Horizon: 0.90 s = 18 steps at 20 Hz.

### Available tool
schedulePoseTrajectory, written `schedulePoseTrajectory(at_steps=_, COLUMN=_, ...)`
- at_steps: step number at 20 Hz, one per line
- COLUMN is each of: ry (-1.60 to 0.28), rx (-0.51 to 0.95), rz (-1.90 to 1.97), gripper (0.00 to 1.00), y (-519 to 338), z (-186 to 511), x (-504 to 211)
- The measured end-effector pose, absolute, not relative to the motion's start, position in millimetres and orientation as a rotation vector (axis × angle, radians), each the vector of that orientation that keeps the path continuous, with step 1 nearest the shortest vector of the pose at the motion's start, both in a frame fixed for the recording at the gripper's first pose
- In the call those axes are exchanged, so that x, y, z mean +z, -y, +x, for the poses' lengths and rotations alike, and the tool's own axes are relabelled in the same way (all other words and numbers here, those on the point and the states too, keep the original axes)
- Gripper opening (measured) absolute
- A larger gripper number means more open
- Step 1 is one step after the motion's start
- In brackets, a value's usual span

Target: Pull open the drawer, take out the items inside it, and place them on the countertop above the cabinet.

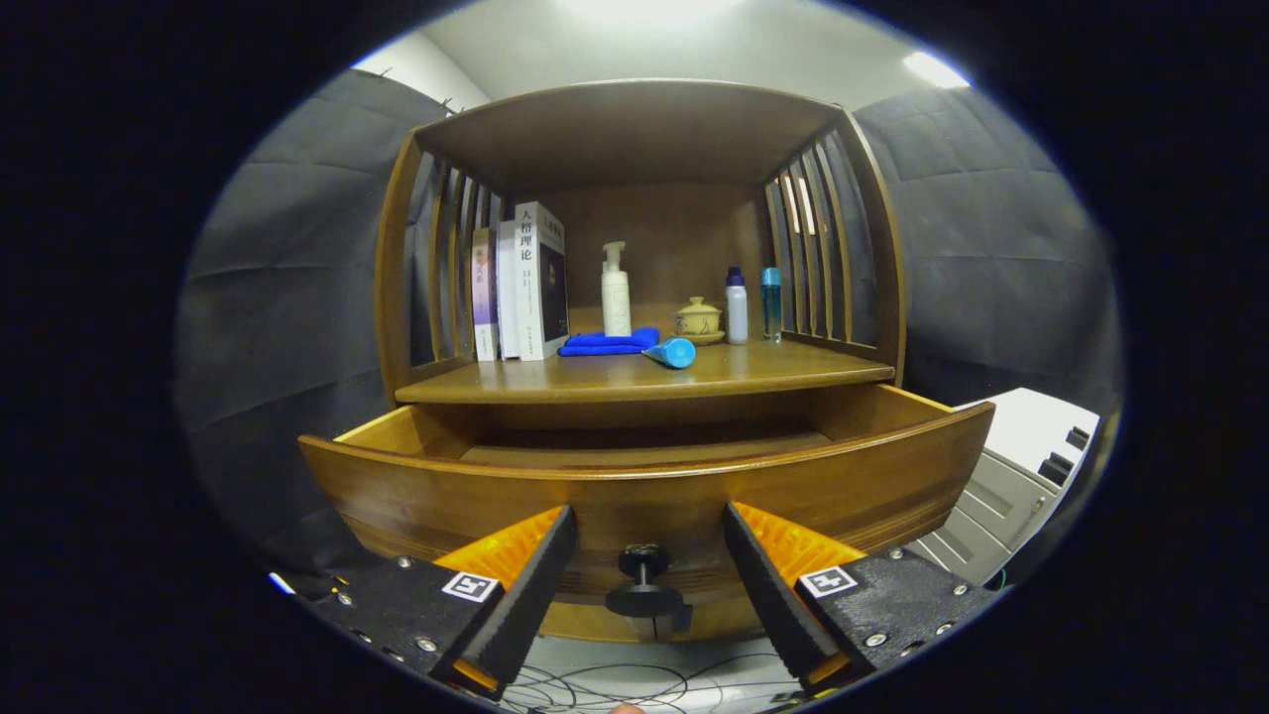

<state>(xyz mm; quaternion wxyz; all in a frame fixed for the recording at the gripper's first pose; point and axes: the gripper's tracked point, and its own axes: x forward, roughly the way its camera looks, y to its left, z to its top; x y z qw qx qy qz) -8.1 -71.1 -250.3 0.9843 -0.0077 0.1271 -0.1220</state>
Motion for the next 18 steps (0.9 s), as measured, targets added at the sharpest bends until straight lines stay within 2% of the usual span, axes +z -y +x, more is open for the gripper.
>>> schedulePoseTrajectory(at_steps=18, ry=-0.229, rx=-0.249, rz=-0.023, gripper=0.95, y=95.9, z=94.4, x=-261.3)
